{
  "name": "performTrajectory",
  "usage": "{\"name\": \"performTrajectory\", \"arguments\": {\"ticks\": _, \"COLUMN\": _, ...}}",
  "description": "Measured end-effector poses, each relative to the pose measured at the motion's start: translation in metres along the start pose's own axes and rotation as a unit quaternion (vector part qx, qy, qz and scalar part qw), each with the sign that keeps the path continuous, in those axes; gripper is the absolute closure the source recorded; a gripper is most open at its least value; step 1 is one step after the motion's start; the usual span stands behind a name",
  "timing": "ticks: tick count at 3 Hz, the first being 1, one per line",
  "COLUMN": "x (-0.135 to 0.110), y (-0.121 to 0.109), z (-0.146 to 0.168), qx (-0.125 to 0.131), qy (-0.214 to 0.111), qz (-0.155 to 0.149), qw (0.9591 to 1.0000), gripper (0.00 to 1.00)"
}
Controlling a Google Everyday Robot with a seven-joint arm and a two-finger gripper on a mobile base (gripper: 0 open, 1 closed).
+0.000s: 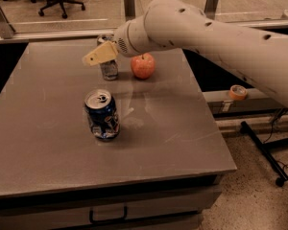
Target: Move redbull can near apple
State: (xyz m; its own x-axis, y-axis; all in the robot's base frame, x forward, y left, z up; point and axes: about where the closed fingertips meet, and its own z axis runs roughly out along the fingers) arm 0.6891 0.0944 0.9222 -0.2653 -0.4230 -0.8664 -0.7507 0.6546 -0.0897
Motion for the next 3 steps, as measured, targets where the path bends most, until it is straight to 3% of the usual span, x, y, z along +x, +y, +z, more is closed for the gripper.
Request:
{"name": "performTrajectory", "arguments": {"ticks": 1, "x": -0.018, "y": -0.012, "z": -0.027, "qx": 0.039, "qy": -0.021, "qz": -0.023, "qw": 0.9988, "gripper": 0.00}}
{"name": "performTrajectory", "arguments": {"ticks": 2, "x": -0.021, "y": -0.035, "z": -0.075, "qx": 0.097, "qy": -0.048, "qz": -0.010, "qw": 0.9941, "gripper": 0.00}}
{"name": "performTrajectory", "arguments": {"ticks": 3, "x": 0.000, "y": -0.062, "z": -0.130, "qx": 0.156, "qy": -0.069, "qz": 0.030, "qw": 0.9849, "gripper": 0.00}}
